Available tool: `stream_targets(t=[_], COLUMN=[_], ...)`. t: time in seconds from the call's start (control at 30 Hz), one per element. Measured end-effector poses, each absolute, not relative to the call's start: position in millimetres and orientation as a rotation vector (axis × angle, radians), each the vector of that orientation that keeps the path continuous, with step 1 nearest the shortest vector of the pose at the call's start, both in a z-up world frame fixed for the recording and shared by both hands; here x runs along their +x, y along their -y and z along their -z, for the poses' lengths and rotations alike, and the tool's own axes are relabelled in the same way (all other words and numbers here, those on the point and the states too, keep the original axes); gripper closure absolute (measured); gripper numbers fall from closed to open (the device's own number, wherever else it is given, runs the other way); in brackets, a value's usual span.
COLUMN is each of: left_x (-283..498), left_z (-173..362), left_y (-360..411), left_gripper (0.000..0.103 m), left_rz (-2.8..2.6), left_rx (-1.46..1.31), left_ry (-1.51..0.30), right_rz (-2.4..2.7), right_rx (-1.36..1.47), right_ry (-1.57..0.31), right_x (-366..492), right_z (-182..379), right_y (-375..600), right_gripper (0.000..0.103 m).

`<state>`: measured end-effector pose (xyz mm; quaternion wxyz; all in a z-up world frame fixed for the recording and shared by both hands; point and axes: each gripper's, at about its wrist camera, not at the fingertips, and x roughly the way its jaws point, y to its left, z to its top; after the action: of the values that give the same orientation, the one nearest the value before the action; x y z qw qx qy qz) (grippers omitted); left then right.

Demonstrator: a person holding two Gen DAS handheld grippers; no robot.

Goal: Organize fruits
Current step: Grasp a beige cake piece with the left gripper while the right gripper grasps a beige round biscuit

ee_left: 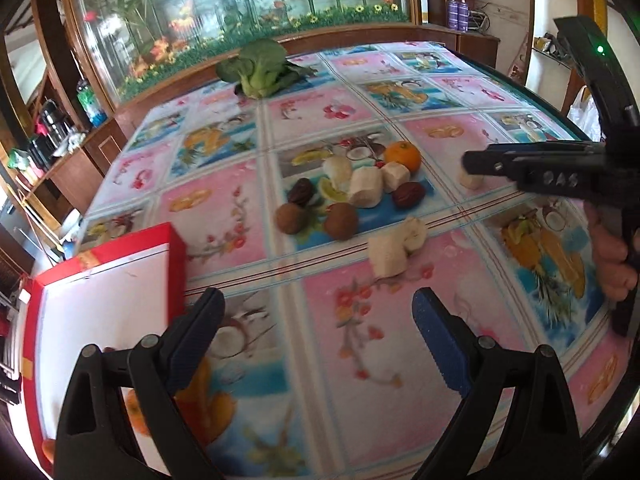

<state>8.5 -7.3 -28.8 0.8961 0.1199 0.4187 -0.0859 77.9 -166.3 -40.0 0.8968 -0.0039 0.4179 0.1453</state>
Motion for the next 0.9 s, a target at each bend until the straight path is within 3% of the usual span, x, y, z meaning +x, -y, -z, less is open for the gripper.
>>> stream_targets(t=[0.23,0.3,0.37,0.43,0.6,0.77,0.9], left_x=[30,35,40,44,45,43,42], left_z=[41,44,47,47,46,45,45], left_y=[20,21,20,18,21,23,20], left_gripper=[0.008,0.014,0.029,0.030,0.053,0.073,0.073], left_rz=[0.191,0.185,0.186,0.200,0.247,0.266,0.273], left_rx=[0.219,0.216,0.199,0.170,0.146,0.134,0.111], left_ry=[-0.918,-0.923,-0.939,-0.945,-0.947,-0.933,-0.921], right_rz=[-0.305,-0.304,-0.300,-0.292,-0.274,-0.268,-0.261], right_rx=[-0.030,-0.030,-0.033,-0.036,-0.035,-0.049,-0.032], right_ry=[-0.877,-0.875,-0.873,-0.871,-0.871,-0.870,-0.869], right_x=[77,76,75,75,75,72,71], right_z=[46,46,46,45,45,44,44], right_y=[164,164,163,163,166,164,167], right_gripper=[0.062,0.062,0.063,0.066,0.078,0.078,0.078])
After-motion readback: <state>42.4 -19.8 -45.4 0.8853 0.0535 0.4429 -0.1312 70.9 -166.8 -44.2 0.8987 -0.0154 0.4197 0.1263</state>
